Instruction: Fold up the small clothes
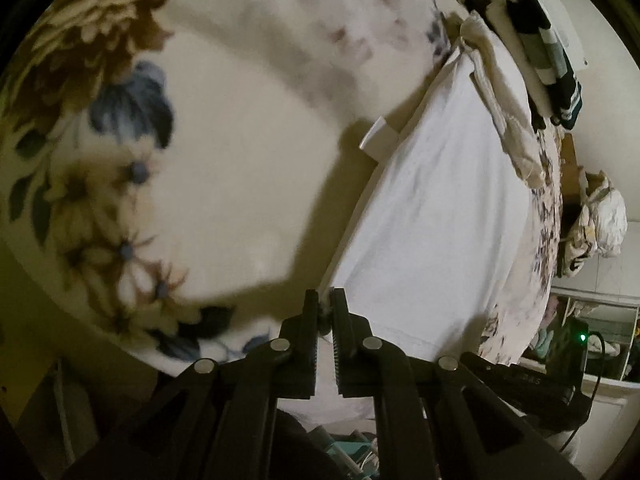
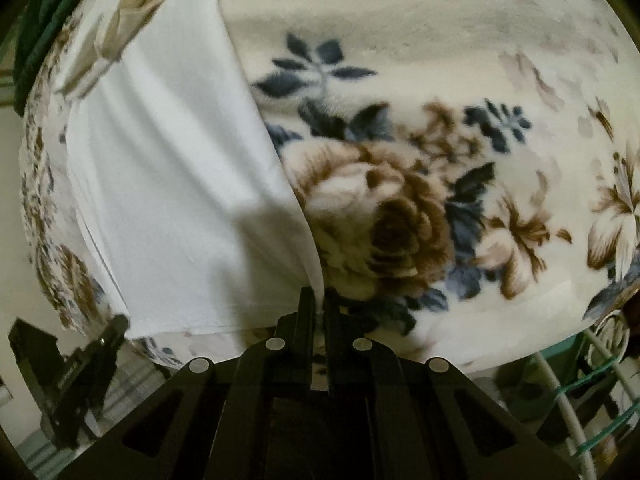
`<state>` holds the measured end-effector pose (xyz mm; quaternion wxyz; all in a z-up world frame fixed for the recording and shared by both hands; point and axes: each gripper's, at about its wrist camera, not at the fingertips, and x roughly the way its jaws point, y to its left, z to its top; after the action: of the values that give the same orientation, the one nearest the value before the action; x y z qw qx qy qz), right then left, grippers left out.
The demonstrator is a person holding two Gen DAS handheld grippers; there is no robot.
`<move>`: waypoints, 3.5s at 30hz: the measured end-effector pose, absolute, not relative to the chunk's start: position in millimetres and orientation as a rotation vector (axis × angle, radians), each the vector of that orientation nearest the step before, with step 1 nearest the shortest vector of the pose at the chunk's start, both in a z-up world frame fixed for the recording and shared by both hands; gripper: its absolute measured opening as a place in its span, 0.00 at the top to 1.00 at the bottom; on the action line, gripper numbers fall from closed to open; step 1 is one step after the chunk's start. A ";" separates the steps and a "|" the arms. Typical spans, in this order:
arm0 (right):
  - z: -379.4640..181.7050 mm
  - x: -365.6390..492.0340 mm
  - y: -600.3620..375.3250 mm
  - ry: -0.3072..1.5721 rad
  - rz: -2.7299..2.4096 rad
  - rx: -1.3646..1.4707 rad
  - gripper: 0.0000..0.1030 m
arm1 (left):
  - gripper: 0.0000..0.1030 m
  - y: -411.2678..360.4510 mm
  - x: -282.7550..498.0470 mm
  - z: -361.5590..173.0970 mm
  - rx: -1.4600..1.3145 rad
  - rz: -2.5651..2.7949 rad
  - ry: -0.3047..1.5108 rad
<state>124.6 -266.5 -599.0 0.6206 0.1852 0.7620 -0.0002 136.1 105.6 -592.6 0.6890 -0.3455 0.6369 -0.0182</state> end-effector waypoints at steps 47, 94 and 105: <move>-465.8 344.9 -342.1 1.301 0.256 0.876 0.93 | 0.96 100.2 382.7 -486.1 -0.921 -0.300 1.149; -530.4 495.2 -313.4 1.400 -0.028 0.503 0.97 | 0.97 106.3 537.9 -546.7 -0.613 -0.340 1.261; -542.5 445.4 -340.3 1.449 0.127 0.729 0.41 | 0.48 135.9 478.0 -554.5 -0.812 -0.423 1.332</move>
<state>445.4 -340.3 -542.5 0.6868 0.3258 0.6473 0.0568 478.0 135.9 -554.5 0.6908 -0.3632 0.5959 -0.1892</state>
